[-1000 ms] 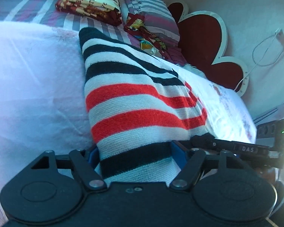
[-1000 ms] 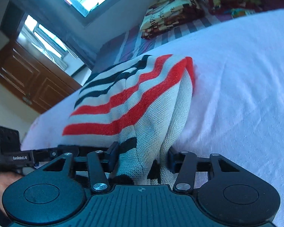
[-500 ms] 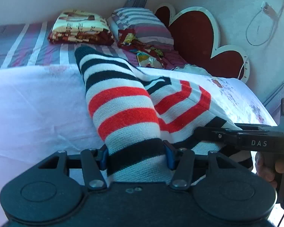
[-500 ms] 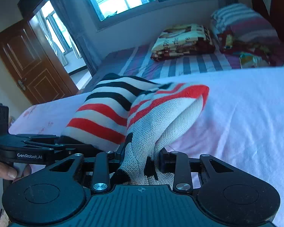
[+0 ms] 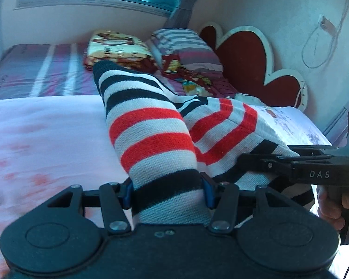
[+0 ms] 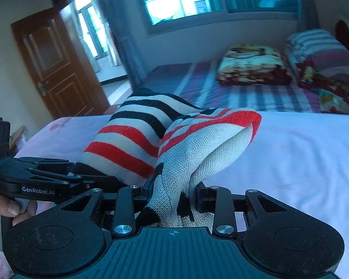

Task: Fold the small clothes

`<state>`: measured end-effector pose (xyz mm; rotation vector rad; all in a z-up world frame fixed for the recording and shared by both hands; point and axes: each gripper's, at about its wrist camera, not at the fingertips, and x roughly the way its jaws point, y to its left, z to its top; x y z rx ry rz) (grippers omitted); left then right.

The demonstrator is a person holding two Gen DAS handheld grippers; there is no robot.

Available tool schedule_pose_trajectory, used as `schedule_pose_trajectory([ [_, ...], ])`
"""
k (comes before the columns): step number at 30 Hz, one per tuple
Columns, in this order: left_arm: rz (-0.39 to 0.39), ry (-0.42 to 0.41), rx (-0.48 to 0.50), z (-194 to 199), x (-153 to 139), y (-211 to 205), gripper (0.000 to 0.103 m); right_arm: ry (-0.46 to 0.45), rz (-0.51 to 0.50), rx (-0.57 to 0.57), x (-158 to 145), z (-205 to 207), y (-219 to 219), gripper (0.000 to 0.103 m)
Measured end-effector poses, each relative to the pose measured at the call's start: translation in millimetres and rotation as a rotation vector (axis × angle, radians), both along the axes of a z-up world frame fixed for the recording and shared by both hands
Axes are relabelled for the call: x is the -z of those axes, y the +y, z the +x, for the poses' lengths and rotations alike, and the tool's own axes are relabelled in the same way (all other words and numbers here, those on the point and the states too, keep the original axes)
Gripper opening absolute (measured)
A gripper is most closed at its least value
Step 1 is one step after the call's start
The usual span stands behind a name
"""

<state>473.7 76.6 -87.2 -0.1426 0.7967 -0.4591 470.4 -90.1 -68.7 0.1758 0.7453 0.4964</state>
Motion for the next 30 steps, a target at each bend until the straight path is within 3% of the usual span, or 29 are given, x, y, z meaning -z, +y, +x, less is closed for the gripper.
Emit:
schedule_pose_trajectory([
  [8, 0.077, 0.035, -0.089, -30, -18, 116, 0.053, 0.010, 0.031, -0.113, 6, -7, 147, 0.033],
  [13, 0.102, 0.109, -0.109, -36, 5, 164, 0.054, 0.073, 0.037, -0.169, 44, -7, 203, 0.033],
  [15, 0.067, 0.205, -0.133, -32, 37, 178, 0.061, 0.174, 0.002, -0.152, 80, 5, 211, 0.033],
  [16, 0.008, 0.208, -0.157, -34, 48, 188, 0.072, 0.207, 0.014, -0.127, 97, 8, 209, 0.036],
  [17, -0.044, 0.197, -0.176, -37, 54, 196, 0.076, 0.213, 0.095, -0.100, 106, 9, 199, 0.036],
  [20, -0.120, 0.181, -0.200, -43, 56, 207, 0.076, 0.254, 0.156, -0.073, 110, 15, 189, 0.040],
  [22, -0.129, 0.139, -0.207, -55, 49, 223, 0.071, 0.219, 0.119, -0.064, 97, 14, 187, 0.040],
  [25, -0.134, 0.048, -0.252, -68, 27, 246, 0.042, 0.118, 0.062, -0.025, 67, -5, 187, 0.040],
  [27, -0.101, -0.002, -0.260, -61, 16, 249, 0.040, 0.047, 0.020, 0.009, 48, -2, 191, 0.040],
  [29, -0.084, 0.009, -0.228, -44, 12, 241, 0.033, 0.023, 0.014, 0.004, 39, 12, 199, 0.040],
  [30, -0.084, 0.025, -0.194, -35, 14, 233, 0.032, 0.023, 0.010, -0.019, 38, 19, 207, 0.033],
])
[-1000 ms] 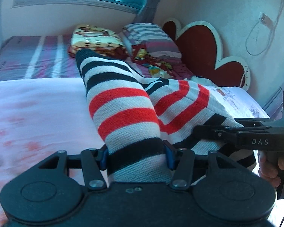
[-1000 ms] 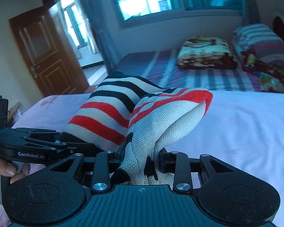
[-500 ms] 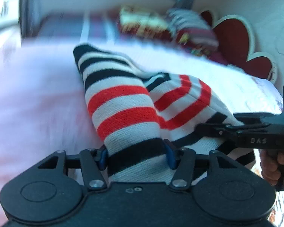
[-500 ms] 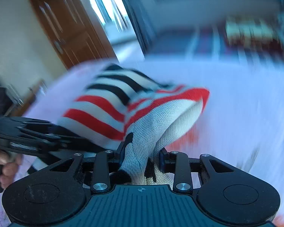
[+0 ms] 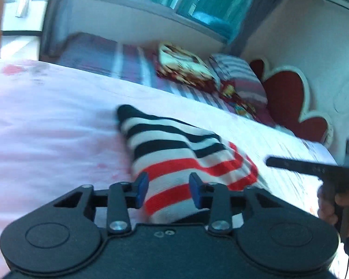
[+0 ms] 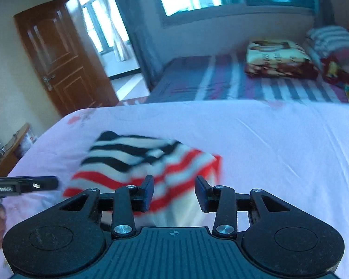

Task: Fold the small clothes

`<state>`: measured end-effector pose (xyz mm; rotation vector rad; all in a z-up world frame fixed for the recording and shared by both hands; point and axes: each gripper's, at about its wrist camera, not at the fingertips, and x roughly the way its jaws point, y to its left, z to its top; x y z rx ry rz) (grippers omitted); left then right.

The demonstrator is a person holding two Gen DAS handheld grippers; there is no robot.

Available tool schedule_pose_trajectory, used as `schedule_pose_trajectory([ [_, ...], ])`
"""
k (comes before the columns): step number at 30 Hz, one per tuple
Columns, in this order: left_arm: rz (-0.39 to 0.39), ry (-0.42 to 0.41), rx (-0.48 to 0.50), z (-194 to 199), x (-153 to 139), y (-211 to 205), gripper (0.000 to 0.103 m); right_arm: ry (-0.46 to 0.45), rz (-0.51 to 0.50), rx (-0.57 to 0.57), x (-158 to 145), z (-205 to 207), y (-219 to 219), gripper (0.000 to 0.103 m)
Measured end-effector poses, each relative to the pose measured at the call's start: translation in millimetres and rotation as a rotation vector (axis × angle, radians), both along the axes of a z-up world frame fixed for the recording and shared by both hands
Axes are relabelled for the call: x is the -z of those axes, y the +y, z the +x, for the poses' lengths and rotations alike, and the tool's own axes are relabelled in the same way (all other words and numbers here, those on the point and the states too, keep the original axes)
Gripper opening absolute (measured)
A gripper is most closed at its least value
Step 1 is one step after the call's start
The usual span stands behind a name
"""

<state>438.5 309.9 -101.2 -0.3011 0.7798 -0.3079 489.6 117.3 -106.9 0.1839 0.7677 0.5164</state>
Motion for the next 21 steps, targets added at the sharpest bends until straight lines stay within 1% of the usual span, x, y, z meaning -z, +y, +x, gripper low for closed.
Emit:
schedule_pose_trajectory([
  [1, 0.020, 0.019, 0.028, 8, 4, -7, 0.032, -0.001, -0.014, -0.030, 2, 4, 9, 0.022],
  [3, 0.092, 0.054, 0.055, 19, 13, -24, 0.033, 0.023, -0.093, -0.091, 16, 10, 31, 0.017],
  [5, 0.138, 0.062, 0.054, 23, 21, -32, 0.033, 0.055, -0.236, -0.102, 43, 15, 46, 0.016],
  [6, 0.148, 0.057, 0.056, 22, 22, -33, 0.033, 0.040, -0.220, -0.093, 52, 15, 41, 0.016],
  [7, 0.168, 0.055, 0.060, 22, 21, -35, 0.033, 0.074, -0.160, -0.062, 55, 19, 34, 0.016],
  [8, 0.183, 0.052, 0.063, 22, 20, -38, 0.033, 0.098, -0.136, -0.043, 56, 20, 30, 0.016],
  [10, 0.214, 0.037, 0.072, 16, 17, -41, 0.033, 0.073, -0.180, -0.051, 53, 13, 33, 0.016],
  [11, 0.222, 0.029, 0.070, 11, 11, -41, 0.033, 0.064, -0.191, -0.045, 48, 8, 35, 0.016],
  [12, 0.223, 0.005, 0.070, 2, 3, -40, 0.032, 0.039, -0.194, -0.047, 39, 0, 35, 0.016],
  [14, 0.237, -0.049, 0.063, -21, -5, -34, 0.031, -0.029, -0.196, -0.069, 18, -28, 29, 0.016],
  [15, 0.244, -0.064, 0.059, -34, -6, -32, 0.031, -0.041, -0.190, -0.097, 10, -41, 28, 0.016],
  [17, 0.253, -0.056, 0.048, -54, 0, -30, 0.031, -0.054, -0.196, -0.135, 2, -66, 26, 0.016],
  [18, 0.253, -0.051, 0.045, -62, 4, -30, 0.032, -0.046, -0.206, -0.147, 3, -77, 26, 0.016],
  [20, 0.243, -0.032, 0.026, -75, 12, -28, 0.032, -0.028, -0.252, -0.159, 16, -88, 27, 0.016],
  [21, 0.227, -0.022, 0.015, -77, 14, -26, 0.033, -0.025, -0.295, -0.153, 25, -92, 26, 0.012],
])
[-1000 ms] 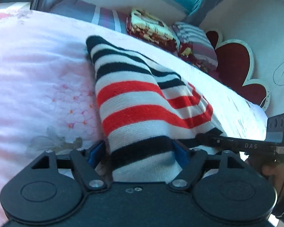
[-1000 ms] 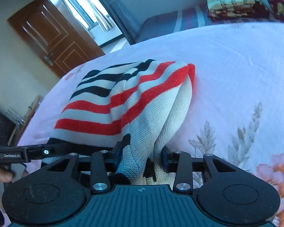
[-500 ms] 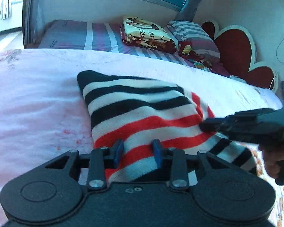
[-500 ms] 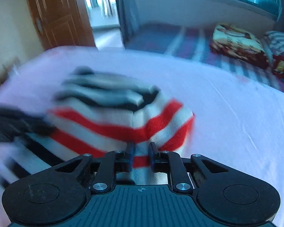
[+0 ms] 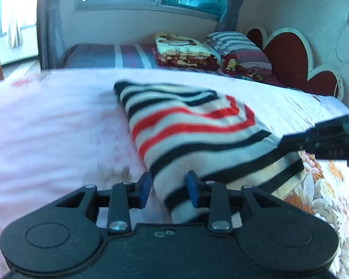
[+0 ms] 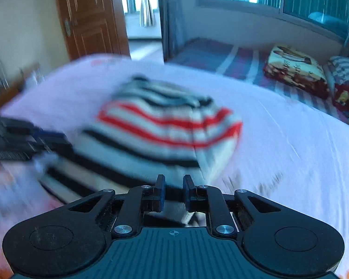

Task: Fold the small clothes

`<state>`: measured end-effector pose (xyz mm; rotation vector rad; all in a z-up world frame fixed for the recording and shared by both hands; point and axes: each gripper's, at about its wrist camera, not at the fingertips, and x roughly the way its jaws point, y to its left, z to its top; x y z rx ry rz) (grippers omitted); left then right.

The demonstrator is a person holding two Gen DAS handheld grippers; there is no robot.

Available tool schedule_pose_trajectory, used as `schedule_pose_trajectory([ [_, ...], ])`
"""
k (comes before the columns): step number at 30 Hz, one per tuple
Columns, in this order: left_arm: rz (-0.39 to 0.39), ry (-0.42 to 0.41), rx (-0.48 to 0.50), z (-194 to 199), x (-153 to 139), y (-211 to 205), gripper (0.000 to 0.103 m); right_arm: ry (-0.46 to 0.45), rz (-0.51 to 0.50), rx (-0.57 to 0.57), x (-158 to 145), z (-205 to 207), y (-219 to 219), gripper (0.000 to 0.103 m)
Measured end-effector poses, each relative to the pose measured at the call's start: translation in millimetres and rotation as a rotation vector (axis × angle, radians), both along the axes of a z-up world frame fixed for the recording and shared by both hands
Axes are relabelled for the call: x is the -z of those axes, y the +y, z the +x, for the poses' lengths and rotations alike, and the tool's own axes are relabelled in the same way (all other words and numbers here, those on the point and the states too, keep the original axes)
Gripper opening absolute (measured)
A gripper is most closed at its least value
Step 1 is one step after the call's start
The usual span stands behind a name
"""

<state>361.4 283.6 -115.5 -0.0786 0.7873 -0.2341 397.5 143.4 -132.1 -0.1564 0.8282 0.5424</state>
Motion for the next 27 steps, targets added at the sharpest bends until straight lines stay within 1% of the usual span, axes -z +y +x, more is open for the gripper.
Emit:
schedule_pose_trajectory([
  [1, -0.017, 0.007, -0.012, -2, 3, 3, 0.035, 0.003, -0.031, 0.020, 7, 0, 0, 0.008],
  [3, -0.022, 0.012, -0.028, -2, 5, 5, 0.036, 0.014, -0.022, 0.055, 14, 5, -7, 0.008],
  [6, 0.011, 0.002, -0.037, -4, 6, -1, 0.037, 0.034, -0.008, 0.085, 16, 11, -11, 0.008],
  [12, 0.052, -0.009, -0.069, -10, 3, -10, 0.036, 0.005, -0.067, 0.078, 15, 5, -1, 0.008],
  [16, 0.065, -0.014, -0.087, -15, 1, -15, 0.036, 0.009, -0.070, 0.081, 15, 5, 0, 0.008],
  [18, 0.072, -0.024, -0.104, -18, -1, -17, 0.043, 0.007, -0.065, 0.087, 15, 4, -1, 0.008],
  [19, 0.080, -0.036, -0.119, -20, -3, -19, 0.065, 0.003, -0.060, 0.090, 14, 3, -1, 0.012],
  [20, 0.091, -0.068, -0.149, -25, -6, -21, 0.101, -0.004, -0.045, 0.094, 13, 1, -2, 0.019],
  [21, 0.114, -0.111, -0.192, -32, -9, -24, 0.100, -0.008, -0.034, 0.115, 10, -2, -4, 0.065],
  [22, 0.137, -0.156, -0.217, -40, -13, -27, 0.102, -0.033, -0.025, 0.160, 6, -7, -7, 0.102],
  [23, 0.138, -0.158, -0.209, -44, -15, -30, 0.102, -0.107, 0.007, 0.202, 2, -18, -13, 0.103],
  [24, 0.131, -0.150, -0.204, -48, -17, -32, 0.102, -0.126, 0.025, 0.200, -1, -26, -18, 0.103],
  [26, 0.122, -0.151, -0.211, -59, -22, -37, 0.102, -0.099, 0.059, 0.201, -6, -39, -26, 0.102],
  [27, 0.118, -0.156, -0.208, -67, -26, -40, 0.102, -0.110, 0.064, 0.213, -9, -47, -30, 0.102],
])
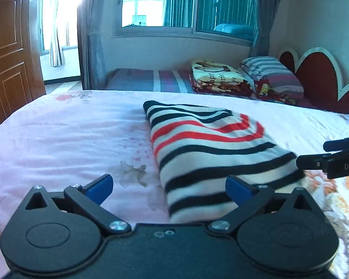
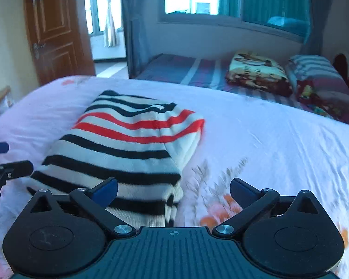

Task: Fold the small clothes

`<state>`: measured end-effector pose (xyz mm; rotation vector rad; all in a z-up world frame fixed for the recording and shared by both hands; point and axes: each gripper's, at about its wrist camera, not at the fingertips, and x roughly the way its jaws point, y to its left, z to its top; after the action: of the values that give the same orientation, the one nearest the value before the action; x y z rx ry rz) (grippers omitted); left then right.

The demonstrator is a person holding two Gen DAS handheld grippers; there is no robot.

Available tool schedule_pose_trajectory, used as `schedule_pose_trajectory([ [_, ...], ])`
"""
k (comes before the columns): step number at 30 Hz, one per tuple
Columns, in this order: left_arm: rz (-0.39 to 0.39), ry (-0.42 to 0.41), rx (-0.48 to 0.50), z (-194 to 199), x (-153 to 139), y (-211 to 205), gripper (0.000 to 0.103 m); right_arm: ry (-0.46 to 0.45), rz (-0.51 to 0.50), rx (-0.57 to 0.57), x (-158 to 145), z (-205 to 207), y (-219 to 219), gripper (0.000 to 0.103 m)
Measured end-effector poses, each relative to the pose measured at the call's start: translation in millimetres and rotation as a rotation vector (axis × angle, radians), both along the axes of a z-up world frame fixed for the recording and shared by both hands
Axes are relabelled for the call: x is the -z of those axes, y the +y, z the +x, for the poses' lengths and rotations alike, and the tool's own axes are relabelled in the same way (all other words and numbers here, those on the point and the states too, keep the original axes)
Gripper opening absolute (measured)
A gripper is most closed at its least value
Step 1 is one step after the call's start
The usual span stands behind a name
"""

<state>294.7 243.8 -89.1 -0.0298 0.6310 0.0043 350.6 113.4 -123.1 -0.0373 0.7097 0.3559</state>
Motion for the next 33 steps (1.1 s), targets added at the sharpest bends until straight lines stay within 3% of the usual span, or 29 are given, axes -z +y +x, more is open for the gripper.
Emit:
schedule_pose_trajectory([
  [8, 0.022, -0.045, -0.009, -72, -44, -30, 0.102, -0.042, 0.100, 0.037, -54, -83, -31, 0.103],
  [14, 0.022, -0.086, 0.006, -136, -72, -51, 0.102, -0.089, 0.098, 0.067, -94, -165, -47, 0.103],
  [24, 0.020, -0.111, 0.004, -235, -108, -80, 0.102, -0.126, 0.079, 0.099, -123, -296, -67, 0.103],
  [33, -0.005, -0.167, 0.001, -295, -133, -98, 0.102, -0.160, 0.112, 0.115, -153, -358, -73, 0.103],
])
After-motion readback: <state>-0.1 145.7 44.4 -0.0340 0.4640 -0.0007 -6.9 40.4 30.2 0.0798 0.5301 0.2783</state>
